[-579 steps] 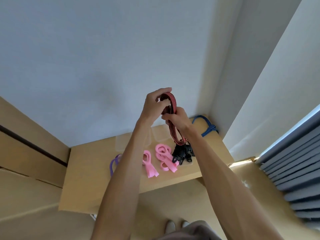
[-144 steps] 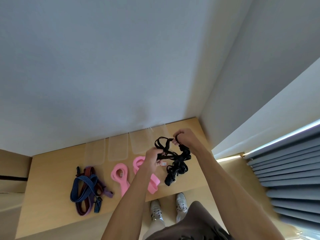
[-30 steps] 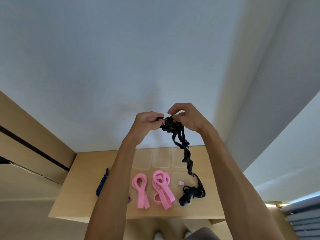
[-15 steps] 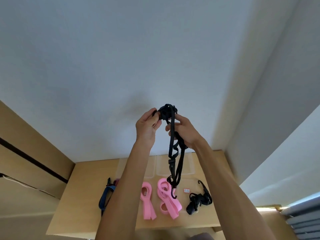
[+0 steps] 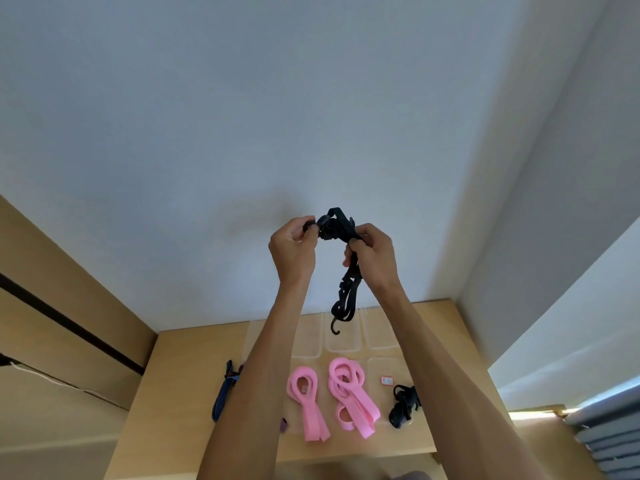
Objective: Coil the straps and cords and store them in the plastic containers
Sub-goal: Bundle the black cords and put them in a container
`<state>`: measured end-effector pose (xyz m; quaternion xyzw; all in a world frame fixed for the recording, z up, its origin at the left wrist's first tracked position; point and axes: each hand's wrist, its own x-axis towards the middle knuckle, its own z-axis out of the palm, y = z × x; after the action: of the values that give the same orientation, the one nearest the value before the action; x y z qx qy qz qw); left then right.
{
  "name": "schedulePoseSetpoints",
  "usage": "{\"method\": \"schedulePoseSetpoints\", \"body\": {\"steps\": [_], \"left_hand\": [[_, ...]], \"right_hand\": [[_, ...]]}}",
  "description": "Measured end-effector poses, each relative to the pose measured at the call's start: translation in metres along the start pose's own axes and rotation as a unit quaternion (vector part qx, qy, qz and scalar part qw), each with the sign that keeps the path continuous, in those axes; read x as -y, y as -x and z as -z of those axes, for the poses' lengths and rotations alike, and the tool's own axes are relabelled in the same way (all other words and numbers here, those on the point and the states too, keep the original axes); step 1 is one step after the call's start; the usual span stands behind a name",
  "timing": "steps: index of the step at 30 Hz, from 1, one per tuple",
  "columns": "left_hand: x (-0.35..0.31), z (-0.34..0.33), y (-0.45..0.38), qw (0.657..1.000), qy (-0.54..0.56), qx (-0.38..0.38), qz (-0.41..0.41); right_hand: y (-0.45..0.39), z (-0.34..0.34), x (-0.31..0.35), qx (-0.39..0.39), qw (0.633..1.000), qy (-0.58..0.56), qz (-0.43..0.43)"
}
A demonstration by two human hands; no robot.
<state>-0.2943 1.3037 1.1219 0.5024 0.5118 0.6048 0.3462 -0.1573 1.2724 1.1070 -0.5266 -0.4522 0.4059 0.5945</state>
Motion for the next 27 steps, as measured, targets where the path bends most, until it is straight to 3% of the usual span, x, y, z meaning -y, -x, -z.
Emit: {"method": "schedulePoseSetpoints", "body": {"steps": [3, 6, 8, 10, 12, 14, 16, 19, 21, 23, 27], "left_hand": [[-0.005, 0.007, -0.001, 0.999, -0.033, 0.034, 0.001], [-0.013, 0.021, -0.007, 0.982, -0.063, 0.169, 0.053], [-0.017, 0.032, -0.009, 0.949, -0.053, 0.297, 0.089], [-0.019, 0.037, -0.005, 0.925, 0.018, 0.364, 0.107], [-0.02, 0.031, 0.0, 0.928, 0.105, 0.338, 0.115], [-0.018, 0.019, 0.005, 0.948, 0.154, 0.247, 0.128], [-0.015, 0.009, 0.01, 0.973, 0.116, 0.154, 0.129], [-0.009, 0.005, 0.013, 0.989, -0.035, 0.108, 0.096], [-0.007, 0.008, 0.013, 0.988, -0.044, 0.108, 0.105], [-0.01, 0.012, 0.013, 0.979, 0.036, 0.126, 0.157], [-0.015, 0.015, 0.012, 0.918, 0.211, 0.146, 0.302]], "right_hand": [[0.001, 0.0, 0.002, -0.033, 0.997, -0.063, -0.035], [-0.003, 0.009, 0.005, -0.076, 0.975, -0.152, -0.141], [-0.004, 0.019, 0.005, -0.054, 0.946, -0.229, -0.222], [-0.003, 0.023, 0.002, 0.016, 0.941, -0.21, -0.264], [0.003, 0.019, -0.004, 0.097, 0.949, -0.135, -0.267], [0.01, 0.008, -0.01, 0.145, 0.955, -0.078, -0.247], [0.013, -0.003, -0.01, 0.15, 0.96, -0.037, -0.233], [0.015, -0.008, -0.009, 0.15, 0.967, 0.015, -0.204], [0.014, -0.006, -0.01, 0.141, 0.972, 0.044, -0.185], [0.015, -0.005, -0.012, 0.125, 0.974, 0.064, -0.176], [0.013, -0.004, -0.015, 0.113, 0.975, 0.043, -0.188]]}}
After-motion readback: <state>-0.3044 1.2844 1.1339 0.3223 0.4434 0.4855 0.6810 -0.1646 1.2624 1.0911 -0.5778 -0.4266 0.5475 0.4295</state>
